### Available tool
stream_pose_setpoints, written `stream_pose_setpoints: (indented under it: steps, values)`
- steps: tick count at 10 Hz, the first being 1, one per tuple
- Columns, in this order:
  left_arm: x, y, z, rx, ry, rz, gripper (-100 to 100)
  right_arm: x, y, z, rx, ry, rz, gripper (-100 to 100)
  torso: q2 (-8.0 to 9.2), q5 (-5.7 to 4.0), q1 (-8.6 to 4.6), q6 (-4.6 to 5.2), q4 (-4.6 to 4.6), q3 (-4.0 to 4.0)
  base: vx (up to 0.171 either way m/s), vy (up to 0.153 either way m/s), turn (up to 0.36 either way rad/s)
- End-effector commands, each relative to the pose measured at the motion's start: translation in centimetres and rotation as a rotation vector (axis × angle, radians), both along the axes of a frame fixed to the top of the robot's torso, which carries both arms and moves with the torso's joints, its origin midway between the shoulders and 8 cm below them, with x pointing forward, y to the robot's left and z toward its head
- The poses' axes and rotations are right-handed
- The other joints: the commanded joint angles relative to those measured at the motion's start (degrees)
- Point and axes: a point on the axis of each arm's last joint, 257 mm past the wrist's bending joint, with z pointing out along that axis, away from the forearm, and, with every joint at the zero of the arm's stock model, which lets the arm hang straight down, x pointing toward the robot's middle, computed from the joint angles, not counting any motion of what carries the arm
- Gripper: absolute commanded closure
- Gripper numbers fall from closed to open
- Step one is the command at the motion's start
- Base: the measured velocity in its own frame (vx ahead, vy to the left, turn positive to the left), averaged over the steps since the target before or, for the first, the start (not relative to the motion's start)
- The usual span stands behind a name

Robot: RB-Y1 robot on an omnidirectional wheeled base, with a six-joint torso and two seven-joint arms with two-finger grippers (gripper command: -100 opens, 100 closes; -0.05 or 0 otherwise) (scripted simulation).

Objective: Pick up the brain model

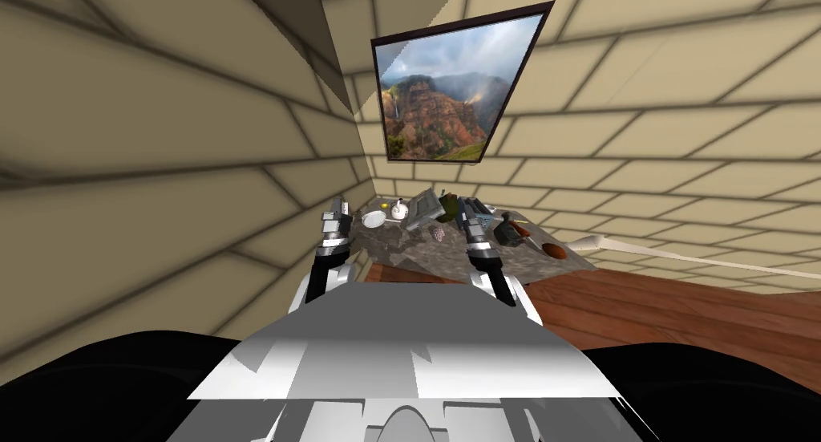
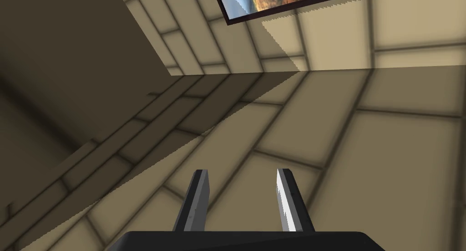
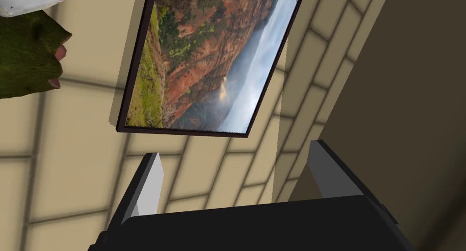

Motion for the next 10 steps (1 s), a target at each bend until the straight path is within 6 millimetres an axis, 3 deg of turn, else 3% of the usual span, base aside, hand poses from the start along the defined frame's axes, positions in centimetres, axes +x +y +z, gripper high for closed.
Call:
stream_pose_setpoints:
  steps: [1, 4, 9, 10]
  values:
    - [0.0, 0.0, 0.0, 0.0, 0.0, 0.0, 0, 0.3, -0.3, -1.5, -0.076, 0.051, -0.032, -100, 0.0, 0.0, 0.0, 0.0, 0.0, 0.0, -0.084, -0.051, 0.105]
    - [0.0, 0.0, 0.0, 0.0, 0.0, 0.0, 0, 0.6, -0.6, -3.0, -0.18, 0.096, -0.072, -100, -0.08, 0.02, 0.07, -0.02, -0.03, -0.05, -0.079, -0.041, 0.096]
    - [0.0, 0.0, 0.0, 0.0, 0.0, 0.0, 0, 1.2, -2.5, -7.5, -0.415, 0.231, -0.167, -100, -0.09, 0.02, 0.07, 0.0, -0.02, -0.05, -0.093, -0.044, 0.125]
    - [0.0, 0.0, 0.0, 0.0, 0.0, 0.0, 0, 1.2, -2.5, -7.6, -0.443, 0.229, -0.175, -100, -0.02, 0.01, 0.02, -0.01, -0.01, -0.02, -0.088, -0.046, 0.108]
